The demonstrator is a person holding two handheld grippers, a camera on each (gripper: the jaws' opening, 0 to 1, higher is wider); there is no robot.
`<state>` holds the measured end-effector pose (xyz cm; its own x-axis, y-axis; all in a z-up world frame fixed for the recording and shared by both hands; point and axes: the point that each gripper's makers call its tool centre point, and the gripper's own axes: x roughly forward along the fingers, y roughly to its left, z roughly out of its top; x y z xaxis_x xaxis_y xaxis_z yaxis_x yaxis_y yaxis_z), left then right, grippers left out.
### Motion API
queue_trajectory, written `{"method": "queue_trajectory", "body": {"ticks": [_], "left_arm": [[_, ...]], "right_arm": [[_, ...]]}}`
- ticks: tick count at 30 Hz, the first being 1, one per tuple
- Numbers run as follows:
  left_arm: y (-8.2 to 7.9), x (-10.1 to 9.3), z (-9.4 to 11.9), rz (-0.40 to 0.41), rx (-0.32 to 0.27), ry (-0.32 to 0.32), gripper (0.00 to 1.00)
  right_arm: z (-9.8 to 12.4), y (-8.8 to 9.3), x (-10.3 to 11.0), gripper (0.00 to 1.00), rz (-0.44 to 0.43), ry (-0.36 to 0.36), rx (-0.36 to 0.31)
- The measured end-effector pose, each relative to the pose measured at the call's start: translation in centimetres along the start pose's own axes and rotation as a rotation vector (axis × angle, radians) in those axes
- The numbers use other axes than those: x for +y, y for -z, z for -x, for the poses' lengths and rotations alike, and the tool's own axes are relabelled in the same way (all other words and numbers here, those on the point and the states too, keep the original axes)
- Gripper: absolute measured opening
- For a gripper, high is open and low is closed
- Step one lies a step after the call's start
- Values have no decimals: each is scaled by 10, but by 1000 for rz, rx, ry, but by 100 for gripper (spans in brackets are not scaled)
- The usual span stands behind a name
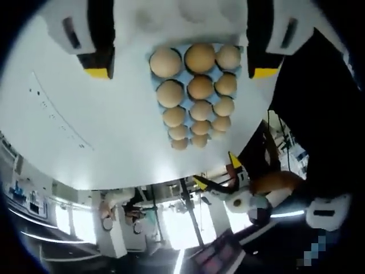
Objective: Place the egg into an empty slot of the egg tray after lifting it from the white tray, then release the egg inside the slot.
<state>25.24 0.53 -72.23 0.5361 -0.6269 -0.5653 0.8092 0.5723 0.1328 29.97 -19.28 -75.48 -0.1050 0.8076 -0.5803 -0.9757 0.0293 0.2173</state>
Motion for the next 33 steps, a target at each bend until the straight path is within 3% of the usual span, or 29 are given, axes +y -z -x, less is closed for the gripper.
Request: {"method": "queue_trajectory", "body": {"ticks": [9,18,33], "left_arm": [[-13,-8,3,24,-57,15,68],[-25,-21,8,18,-70,20,68],[-56,-73,24,-35,-176,73,66]], "right_arm": [[7,-3,13,99,-4,1,-45],[20,-4,30,98,23,23,-85],[56,-12,92,95,60,82,-197]]}}
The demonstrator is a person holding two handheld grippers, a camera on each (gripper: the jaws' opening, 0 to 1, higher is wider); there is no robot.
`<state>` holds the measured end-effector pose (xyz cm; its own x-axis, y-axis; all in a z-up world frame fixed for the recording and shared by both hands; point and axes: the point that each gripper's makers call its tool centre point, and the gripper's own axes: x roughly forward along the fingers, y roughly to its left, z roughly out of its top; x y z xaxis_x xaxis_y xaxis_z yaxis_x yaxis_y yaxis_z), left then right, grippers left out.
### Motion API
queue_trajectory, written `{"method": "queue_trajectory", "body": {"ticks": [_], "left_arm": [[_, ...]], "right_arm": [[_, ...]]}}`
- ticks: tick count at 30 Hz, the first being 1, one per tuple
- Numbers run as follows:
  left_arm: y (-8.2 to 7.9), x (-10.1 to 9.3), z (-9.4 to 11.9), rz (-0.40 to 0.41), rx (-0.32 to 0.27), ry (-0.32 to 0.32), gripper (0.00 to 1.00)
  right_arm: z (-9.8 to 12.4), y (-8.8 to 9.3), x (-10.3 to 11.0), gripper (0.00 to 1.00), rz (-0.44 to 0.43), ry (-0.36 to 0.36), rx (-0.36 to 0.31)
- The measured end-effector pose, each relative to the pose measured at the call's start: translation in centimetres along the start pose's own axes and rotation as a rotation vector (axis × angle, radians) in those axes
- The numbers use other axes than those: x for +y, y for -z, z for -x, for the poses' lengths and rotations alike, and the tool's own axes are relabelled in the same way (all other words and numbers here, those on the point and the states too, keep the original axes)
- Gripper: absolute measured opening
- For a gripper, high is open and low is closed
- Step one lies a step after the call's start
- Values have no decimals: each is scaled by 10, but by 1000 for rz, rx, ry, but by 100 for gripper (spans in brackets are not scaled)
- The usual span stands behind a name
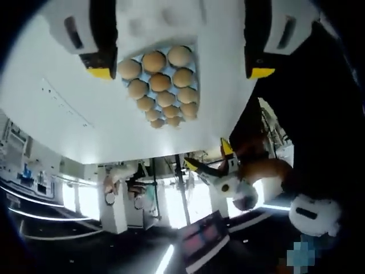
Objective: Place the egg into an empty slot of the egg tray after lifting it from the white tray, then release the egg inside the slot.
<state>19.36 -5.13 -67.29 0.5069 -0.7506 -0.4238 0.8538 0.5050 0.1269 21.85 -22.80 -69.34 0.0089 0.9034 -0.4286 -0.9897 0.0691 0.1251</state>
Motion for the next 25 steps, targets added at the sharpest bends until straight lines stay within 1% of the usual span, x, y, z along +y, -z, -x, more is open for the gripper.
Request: {"method": "queue_trajectory", "body": {"ticks": [3,5,7,10,11,12,14,16,18,19,21,25], "left_arm": [[-3,-16,5,-15,-12,16,66],[-3,-22,7,-10,-15,22,66],[-9,-33,13,14,-51,45,66],[-13,-42,19,16,-68,52,65],[-14,-46,21,17,-77,56,65],[-16,-52,23,20,-90,69,65],[-18,-59,26,30,-106,85,65],[-18,-67,29,14,-106,93,64],[-19,-71,32,14,-107,99,64],[-21,-74,34,23,-121,107,64],[-23,-75,36,23,-129,108,64],[-24,-80,39,17,-131,121,63]], "right_arm": [[4,-4,17,95,23,3,-13],[6,-9,25,95,20,7,-39],[8,-12,39,94,28,11,-58],[11,-16,56,94,49,19,-75],[12,-20,63,94,59,27,-92],[12,-23,67,94,68,33,-105],[13,-25,76,94,74,36,-113],[13,-26,87,94,92,45,-121],[14,-25,93,93,102,56,-121],[15,-25,98,93,105,60,-127],[17,-24,104,93,101,67,-136],[21,-20,108,93,99,87,-133]]}}
